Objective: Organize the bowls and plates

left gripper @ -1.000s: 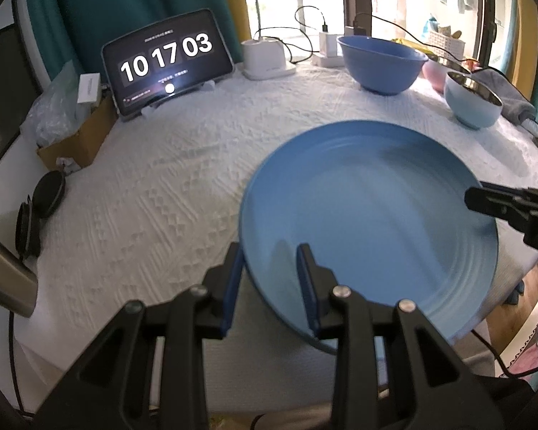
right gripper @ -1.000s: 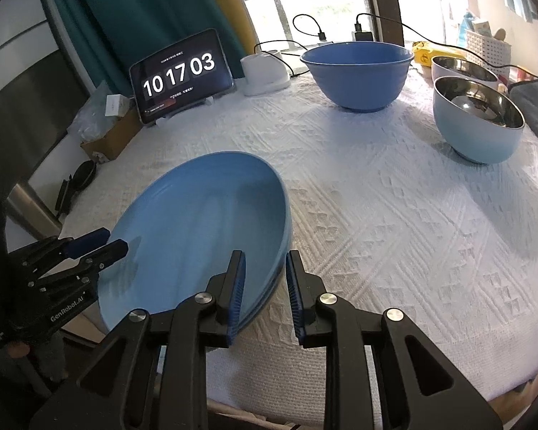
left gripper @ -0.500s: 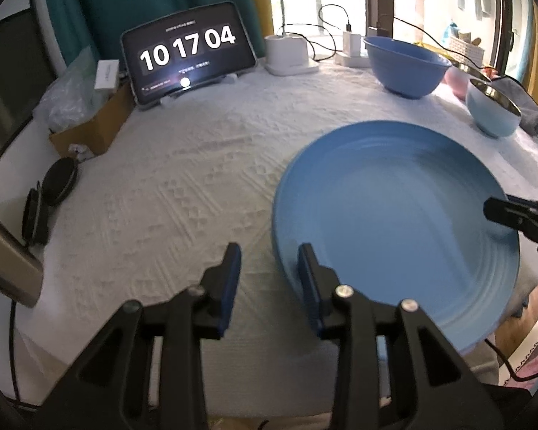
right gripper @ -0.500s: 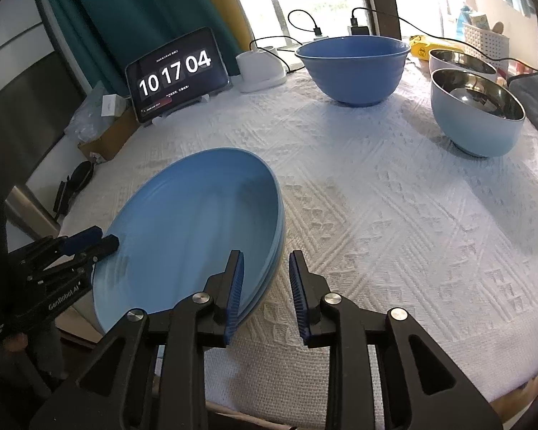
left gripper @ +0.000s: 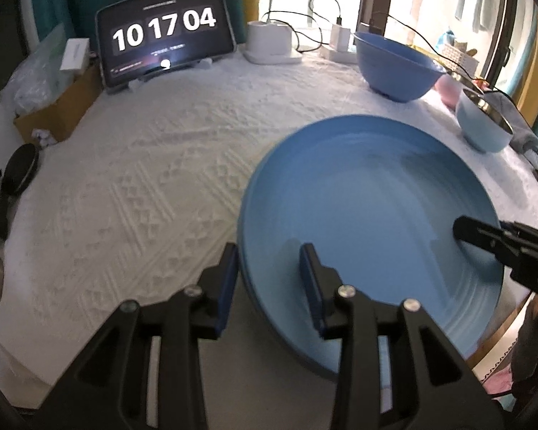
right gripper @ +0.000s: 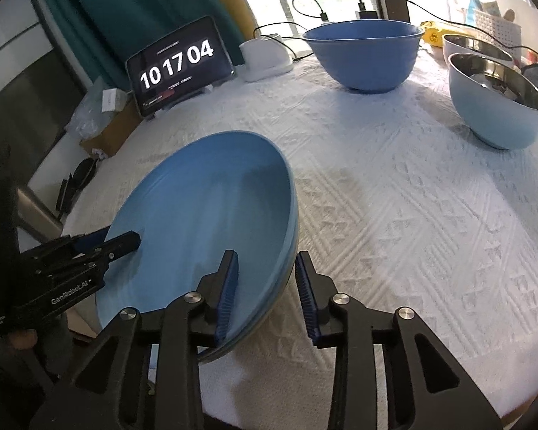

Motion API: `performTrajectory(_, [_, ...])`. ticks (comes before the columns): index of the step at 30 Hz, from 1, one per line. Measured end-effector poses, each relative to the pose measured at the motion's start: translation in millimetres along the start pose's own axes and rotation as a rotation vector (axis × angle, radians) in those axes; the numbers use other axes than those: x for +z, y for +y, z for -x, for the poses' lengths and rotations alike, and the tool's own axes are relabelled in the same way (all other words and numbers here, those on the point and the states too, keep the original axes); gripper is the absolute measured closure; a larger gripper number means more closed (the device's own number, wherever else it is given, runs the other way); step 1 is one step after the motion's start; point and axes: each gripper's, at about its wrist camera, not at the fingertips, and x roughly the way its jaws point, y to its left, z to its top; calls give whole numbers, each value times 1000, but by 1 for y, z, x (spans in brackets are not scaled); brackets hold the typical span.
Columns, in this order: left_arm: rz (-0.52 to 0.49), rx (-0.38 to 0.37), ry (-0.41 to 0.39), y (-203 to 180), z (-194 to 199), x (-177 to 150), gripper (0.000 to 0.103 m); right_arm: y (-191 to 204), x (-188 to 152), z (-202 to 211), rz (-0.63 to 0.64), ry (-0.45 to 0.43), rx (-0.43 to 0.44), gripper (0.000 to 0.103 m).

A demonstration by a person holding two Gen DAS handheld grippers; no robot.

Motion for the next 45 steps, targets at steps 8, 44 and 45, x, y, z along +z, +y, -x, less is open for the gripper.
performTrajectory(8, [-36,-28,21,-27,-19,24,67,-27,16,0,-47,-12,-33,71])
performTrajectory(44, [-97,39,-19,-70,-16,64,59,-81,43,20,-140,-65,-155,64])
performTrajectory(45, [-97,39,-21,-70,-15,64,59,-80,43,21,-137,-68,-157,64])
